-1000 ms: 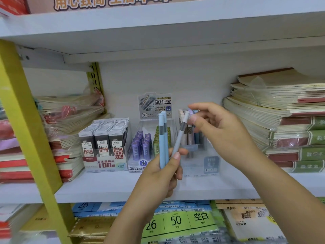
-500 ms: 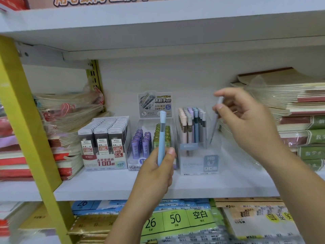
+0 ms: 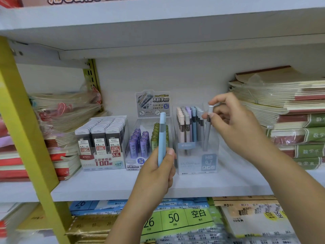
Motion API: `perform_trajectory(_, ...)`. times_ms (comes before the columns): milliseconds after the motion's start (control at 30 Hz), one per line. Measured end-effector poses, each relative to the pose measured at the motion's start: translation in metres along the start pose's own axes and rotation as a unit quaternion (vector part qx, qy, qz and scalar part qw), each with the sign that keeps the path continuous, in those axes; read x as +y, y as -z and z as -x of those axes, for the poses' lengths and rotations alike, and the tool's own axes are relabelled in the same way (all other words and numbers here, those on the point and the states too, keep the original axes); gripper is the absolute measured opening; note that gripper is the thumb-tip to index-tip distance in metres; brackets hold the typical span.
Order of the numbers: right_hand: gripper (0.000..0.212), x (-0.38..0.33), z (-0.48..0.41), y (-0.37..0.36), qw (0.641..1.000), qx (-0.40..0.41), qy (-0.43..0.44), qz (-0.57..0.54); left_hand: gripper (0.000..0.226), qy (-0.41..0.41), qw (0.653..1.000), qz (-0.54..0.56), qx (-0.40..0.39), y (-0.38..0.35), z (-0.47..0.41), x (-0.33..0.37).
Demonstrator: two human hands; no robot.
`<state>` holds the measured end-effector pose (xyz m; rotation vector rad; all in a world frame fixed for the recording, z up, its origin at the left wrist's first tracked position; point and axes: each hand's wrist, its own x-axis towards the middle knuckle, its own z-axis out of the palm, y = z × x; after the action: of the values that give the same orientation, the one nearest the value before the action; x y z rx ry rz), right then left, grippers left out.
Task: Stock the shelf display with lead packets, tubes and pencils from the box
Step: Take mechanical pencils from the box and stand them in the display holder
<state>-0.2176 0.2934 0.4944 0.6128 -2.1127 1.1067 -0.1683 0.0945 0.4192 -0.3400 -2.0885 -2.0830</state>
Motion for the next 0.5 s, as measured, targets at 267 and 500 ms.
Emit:
perform_trajectory(267,0.021,0.006,-0.002,-0.005,0.998,0.064,-0.001,-0.014,0.028,-0.006,1.0,-0.013,-0.01,0.0,0.001,0.0)
perform_trajectory(500,0.022,0.012,-0.001,-0.01,0.998,0.045,-0.003,0.047,0.03,-0.006,1.0,-0.012,-0.013,0.0,0.001,0.001)
